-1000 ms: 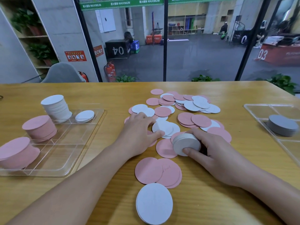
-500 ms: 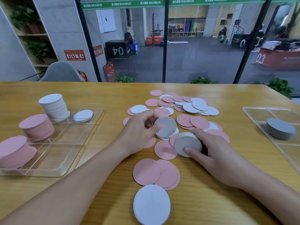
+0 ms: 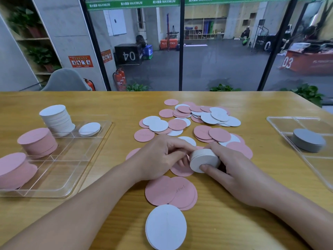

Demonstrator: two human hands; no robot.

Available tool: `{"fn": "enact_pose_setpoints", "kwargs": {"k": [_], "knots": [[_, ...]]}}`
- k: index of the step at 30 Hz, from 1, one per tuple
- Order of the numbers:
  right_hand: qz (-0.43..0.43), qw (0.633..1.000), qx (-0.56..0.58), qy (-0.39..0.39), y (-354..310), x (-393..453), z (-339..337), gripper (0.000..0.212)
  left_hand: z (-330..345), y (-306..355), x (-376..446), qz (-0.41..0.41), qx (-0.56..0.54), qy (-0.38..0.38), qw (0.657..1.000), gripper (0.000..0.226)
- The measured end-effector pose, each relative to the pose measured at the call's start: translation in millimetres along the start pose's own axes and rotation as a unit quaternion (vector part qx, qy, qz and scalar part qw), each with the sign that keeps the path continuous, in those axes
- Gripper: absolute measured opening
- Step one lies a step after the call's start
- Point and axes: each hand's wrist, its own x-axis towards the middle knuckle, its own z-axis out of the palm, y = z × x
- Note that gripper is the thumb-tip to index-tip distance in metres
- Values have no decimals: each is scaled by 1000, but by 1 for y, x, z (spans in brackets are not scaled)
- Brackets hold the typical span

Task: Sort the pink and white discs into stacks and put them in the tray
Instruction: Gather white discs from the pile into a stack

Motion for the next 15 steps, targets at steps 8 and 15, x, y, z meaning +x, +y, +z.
{"fn": "enact_pose_setpoints", "kwargs": {"k": [8, 15], "knots": [[-2, 1000, -9, 0, 1, 1, 1, 10, -8, -22, 5, -78, 243, -1, 967, 40], [4, 1000, -3, 1, 3, 2, 1, 14, -18, -23, 5, -103, 265, 67, 956, 20]]}}
